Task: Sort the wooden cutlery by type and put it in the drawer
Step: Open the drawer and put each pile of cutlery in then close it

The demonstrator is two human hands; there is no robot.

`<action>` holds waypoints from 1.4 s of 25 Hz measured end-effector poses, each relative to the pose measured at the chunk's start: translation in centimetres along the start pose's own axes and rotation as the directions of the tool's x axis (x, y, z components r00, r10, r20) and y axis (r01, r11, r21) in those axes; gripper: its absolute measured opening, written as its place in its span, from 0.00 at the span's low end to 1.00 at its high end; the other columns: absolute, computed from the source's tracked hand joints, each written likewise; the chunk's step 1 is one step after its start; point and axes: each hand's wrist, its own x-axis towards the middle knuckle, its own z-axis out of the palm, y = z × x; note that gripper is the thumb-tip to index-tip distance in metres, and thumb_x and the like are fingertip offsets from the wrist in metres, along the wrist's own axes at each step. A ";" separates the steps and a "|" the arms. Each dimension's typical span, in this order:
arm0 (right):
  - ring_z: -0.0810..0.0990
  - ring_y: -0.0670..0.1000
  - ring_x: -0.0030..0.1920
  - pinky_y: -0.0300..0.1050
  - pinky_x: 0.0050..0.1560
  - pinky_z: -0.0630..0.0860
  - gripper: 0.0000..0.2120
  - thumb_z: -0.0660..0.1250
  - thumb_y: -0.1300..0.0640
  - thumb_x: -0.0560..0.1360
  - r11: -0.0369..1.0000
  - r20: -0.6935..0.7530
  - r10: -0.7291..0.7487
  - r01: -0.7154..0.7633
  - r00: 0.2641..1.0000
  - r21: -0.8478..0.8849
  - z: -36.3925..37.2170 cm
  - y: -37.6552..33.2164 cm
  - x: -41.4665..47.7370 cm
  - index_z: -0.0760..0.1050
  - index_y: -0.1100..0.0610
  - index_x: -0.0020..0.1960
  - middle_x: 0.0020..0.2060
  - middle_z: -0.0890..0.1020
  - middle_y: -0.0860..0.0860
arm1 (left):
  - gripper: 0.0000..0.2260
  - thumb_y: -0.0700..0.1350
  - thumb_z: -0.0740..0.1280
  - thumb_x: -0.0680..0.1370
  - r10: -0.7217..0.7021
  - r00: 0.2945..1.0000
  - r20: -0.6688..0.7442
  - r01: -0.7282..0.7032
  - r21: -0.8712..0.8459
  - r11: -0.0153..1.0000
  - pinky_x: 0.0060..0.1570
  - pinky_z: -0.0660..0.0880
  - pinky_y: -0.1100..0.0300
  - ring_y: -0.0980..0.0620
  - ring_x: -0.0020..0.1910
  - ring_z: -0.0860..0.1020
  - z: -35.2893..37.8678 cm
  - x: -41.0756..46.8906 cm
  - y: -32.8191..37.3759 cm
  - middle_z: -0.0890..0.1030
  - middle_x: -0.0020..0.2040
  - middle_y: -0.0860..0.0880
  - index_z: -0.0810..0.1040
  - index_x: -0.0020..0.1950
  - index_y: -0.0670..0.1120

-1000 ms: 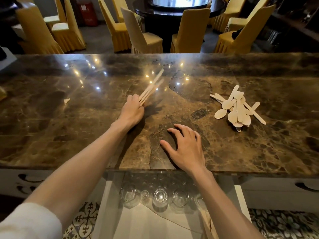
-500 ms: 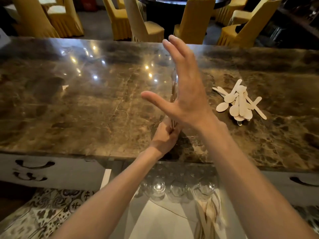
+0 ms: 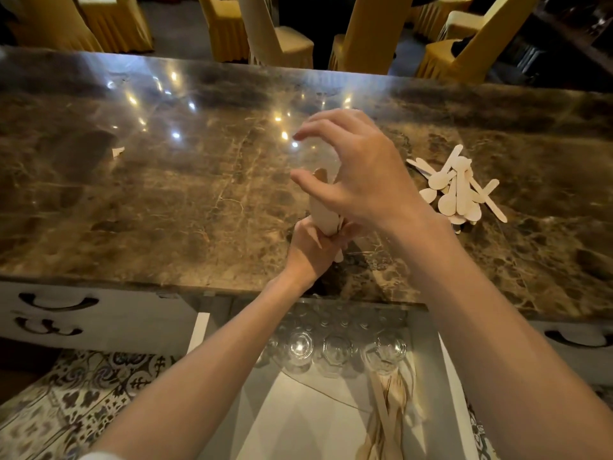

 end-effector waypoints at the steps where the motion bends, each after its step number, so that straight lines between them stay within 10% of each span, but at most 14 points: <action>1: 0.77 0.47 0.53 0.45 0.57 0.74 0.13 0.67 0.50 0.72 0.996 -0.013 0.042 -0.041 0.999 0.076 0.0 -0.1 -0.1 0.79 0.53 0.55 0.52 0.80 0.47 | 0.10 0.34 0.70 0.72 0.008 1.000 -0.009 -0.008 -0.019 1.000 0.31 0.74 0.65 0.61 0.26 0.76 0.0 -0.1 0.1 0.77 0.25 0.57 0.77 0.32 0.43; 4: 0.80 0.48 0.46 0.47 0.47 0.79 0.11 0.68 0.58 0.71 0.978 -0.149 0.003 0.028 0.989 0.206 0.2 -1.0 -0.7 0.80 0.58 0.53 0.49 0.82 0.50 | 0.10 0.33 0.68 0.71 0.114 0.993 -0.034 -0.115 -0.016 0.993 0.27 0.70 0.73 0.65 0.24 0.74 -0.2 -0.1 0.5 0.74 0.24 0.59 0.75 0.31 0.43; 7: 0.75 0.53 0.59 0.47 0.57 0.76 0.41 0.76 0.51 0.66 0.918 -0.340 0.177 -0.031 0.924 0.394 0.7 -0.4 -0.8 0.61 0.66 0.70 0.62 0.72 0.57 | 0.05 0.39 0.64 0.70 0.139 0.986 -0.094 -0.142 -0.024 0.990 0.28 0.70 0.69 0.59 0.28 0.75 -0.2 0.4 1.1 0.74 0.29 0.53 0.72 0.35 0.46; 9: 0.75 0.49 0.59 0.45 0.59 0.74 0.53 0.78 0.47 0.62 0.767 -0.134 0.412 -0.265 0.901 0.584 1.3 -0.2 -1.5 0.49 0.60 0.74 0.62 0.74 0.55 | 0.10 0.38 0.65 0.74 0.088 0.993 -0.085 -0.085 0.033 0.996 0.35 0.74 0.66 0.54 0.37 0.77 0.0 0.3 1.2 0.76 0.35 0.54 0.71 0.41 0.54; 11: 0.79 0.41 0.52 0.38 0.56 0.74 0.47 0.78 0.49 0.63 0.739 0.087 0.395 -0.373 0.915 0.561 2.6 0.0 -2.9 0.55 0.57 0.72 0.51 0.80 0.49 | 0.09 0.40 0.59 0.79 0.116 0.993 -0.034 -0.115 0.023 0.993 0.43 0.76 0.63 0.53 0.44 0.77 -0.1 0.4 0.7 0.78 0.42 0.53 0.73 0.46 0.55; 14: 0.76 0.34 0.38 0.28 0.42 0.69 0.25 0.74 0.56 0.69 0.757 0.012 0.405 -0.342 0.914 0.556 5.1 0.0 -3.8 0.69 0.61 0.61 0.36 0.76 0.41 | 0.15 0.38 0.49 0.83 0.125 0.990 -0.057 -0.123 0.037 0.992 0.45 0.78 0.62 0.53 0.46 0.79 -0.1 0.7 -0.2 0.82 0.43 0.49 0.76 0.54 0.42; 19: 0.77 0.38 0.42 0.31 0.43 0.71 0.19 0.71 0.53 0.72 0.704 0.098 0.400 -0.374 0.911 0.603 5.0 0.5 -3.7 0.72 0.61 0.58 0.42 0.77 0.42 | 0.16 0.34 0.60 0.78 0.013 0.996 0.084 -0.011 -0.033 0.999 0.52 0.73 0.68 0.62 0.50 0.76 -0.4 1.5 -0.6 0.76 0.52 0.52 0.66 0.66 0.39; 25: 0.78 0.51 0.43 0.42 0.41 0.74 0.11 0.62 0.55 0.79 0.858 0.162 0.331 -0.368 0.930 0.358 4.3 1.4 -4.6 0.72 0.63 0.55 0.43 0.80 0.52 | 0.12 0.35 0.64 0.73 -0.012 0.994 0.111 0.003 0.075 0.997 0.28 0.71 0.65 0.59 0.30 0.76 -0.7 1.9 -1.5 0.79 0.29 0.56 0.77 0.39 0.52; 28: 0.79 0.54 0.44 0.49 0.45 0.76 0.11 0.59 0.55 0.80 0.830 0.104 0.412 -0.419 0.905 0.368 3.9 0.8 -4.5 0.70 0.63 0.56 0.46 0.80 0.57 | 0.15 0.45 0.71 0.71 0.044 0.961 0.274 -0.104 0.209 0.972 0.40 0.75 0.63 0.55 0.42 0.79 -1.8 1.9 -0.8 0.80 0.43 0.53 0.74 0.55 0.44; 32: 0.78 0.40 0.39 0.37 0.38 0.77 0.09 0.57 0.52 0.80 0.669 -0.007 0.644 -0.559 0.765 0.491 0.7 0.9 -4.9 0.70 0.57 0.53 0.41 0.77 0.44 | 0.33 0.66 0.61 0.72 0.182 0.931 0.318 -0.363 0.740 0.566 0.67 0.63 0.53 0.49 0.67 0.66 -6.4 3.0 -1.1 0.69 0.69 0.47 0.66 0.70 0.48; 35: 0.78 0.38 0.37 0.31 0.34 0.72 0.10 0.59 0.51 0.80 0.588 0.304 0.619 -0.684 0.724 0.432 -0.4 -0.6 -7.9 0.75 0.55 0.51 0.39 0.79 0.44 | 0.35 0.70 0.43 0.75 -0.025 0.997 0.074 -0.067 0.974 0.217 0.70 0.39 0.43 0.43 0.75 0.43 -9.6 3.8 -2.1 0.46 0.77 0.42 0.51 0.76 0.52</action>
